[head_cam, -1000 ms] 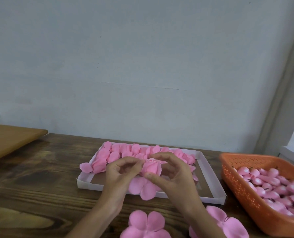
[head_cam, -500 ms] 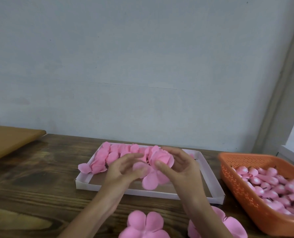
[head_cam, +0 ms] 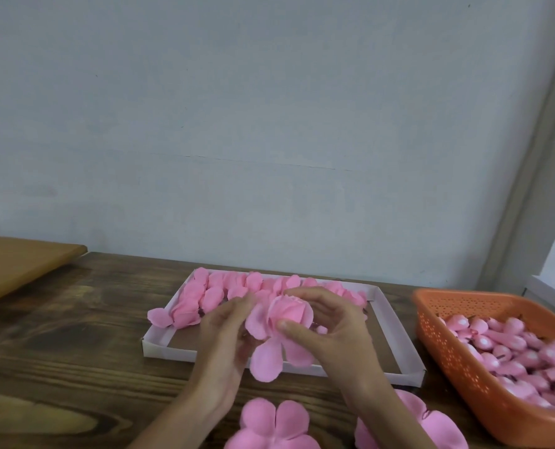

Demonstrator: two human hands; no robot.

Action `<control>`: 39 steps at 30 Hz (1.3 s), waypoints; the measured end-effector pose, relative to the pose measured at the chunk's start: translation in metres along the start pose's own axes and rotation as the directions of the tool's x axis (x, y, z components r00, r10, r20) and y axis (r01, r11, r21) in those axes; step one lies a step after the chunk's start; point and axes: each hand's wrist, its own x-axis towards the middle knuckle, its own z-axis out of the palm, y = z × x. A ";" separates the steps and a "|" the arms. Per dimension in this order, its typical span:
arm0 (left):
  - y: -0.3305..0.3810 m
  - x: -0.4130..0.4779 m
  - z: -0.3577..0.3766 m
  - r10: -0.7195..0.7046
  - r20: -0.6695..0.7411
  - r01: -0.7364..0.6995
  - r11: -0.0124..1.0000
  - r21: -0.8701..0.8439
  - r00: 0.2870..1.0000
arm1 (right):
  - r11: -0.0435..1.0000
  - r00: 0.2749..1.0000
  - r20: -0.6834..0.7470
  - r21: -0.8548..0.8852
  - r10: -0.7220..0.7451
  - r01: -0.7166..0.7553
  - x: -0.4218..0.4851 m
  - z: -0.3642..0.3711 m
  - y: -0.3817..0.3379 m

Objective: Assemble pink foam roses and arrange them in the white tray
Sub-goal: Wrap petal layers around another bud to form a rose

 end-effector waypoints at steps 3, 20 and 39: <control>0.001 -0.001 0.003 -0.060 -0.057 0.056 0.996 -0.069 0.997 | 0.998 1.000 -0.011 -0.063 -0.014 0.013 -0.005 0.013 0.000; -0.011 -0.011 0.014 -0.306 0.091 0.313 0.836 -0.451 0.948 | 0.838 0.971 -0.034 -0.512 -0.238 0.188 -0.026 0.049 0.011; -0.012 -0.001 0.002 -0.423 0.027 0.390 0.806 -0.445 0.906 | 0.524 0.831 0.405 -0.646 -0.383 0.556 -0.015 0.027 0.004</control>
